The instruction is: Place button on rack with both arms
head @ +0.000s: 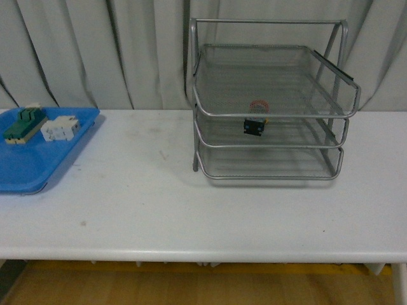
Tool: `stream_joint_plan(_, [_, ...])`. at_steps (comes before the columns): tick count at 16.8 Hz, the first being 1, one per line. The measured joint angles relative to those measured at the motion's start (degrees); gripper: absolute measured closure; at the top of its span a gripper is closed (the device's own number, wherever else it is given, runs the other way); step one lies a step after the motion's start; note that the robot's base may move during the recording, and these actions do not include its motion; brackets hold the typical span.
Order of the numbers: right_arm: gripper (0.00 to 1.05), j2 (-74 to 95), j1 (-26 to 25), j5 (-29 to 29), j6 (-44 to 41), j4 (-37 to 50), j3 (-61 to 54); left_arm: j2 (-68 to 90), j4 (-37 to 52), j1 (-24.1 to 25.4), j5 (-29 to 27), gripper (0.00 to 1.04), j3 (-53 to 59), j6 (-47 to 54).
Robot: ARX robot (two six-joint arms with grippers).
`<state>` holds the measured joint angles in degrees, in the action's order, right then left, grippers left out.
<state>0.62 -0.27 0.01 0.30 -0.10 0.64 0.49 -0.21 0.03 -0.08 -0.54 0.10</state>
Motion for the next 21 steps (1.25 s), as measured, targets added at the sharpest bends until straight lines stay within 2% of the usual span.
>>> stream_joint_plan(2, [1.03,-0.4,0.0,0.0,0.0,-0.2,0.0,0.0,0.0,0.0,0.1,0.07,0.0,0.0])
stream_joint_plan(4, [0.87,-0.4,0.0,0.0,-0.2,-0.2,0.0,0.0,0.0,0.0,0.1,0.07,0.0,0.0])
stream_joint_plan(7, [0.78,-0.4,0.0,0.0,-0.2,-0.1,0.0,0.0,0.0,0.0,0.1,0.07,0.0,0.0])
stream_joint_plan(8, [0.71,-0.4,0.0,0.0,-0.2,-0.1,0.0,0.0,0.0,0.0,0.1,0.07,0.0,0.0])
stream_joint_plan(13, [0.07,-0.4,0.0,0.0,-0.2,-0.1,0.0,0.0,0.0,0.0,0.1,0.07,0.0,0.0])
stream_joint_plan(21, [0.06,-0.4,0.0,0.0,-0.2,-0.1,0.0,0.0,0.0,0.0,0.1,0.07,0.0,0.0])
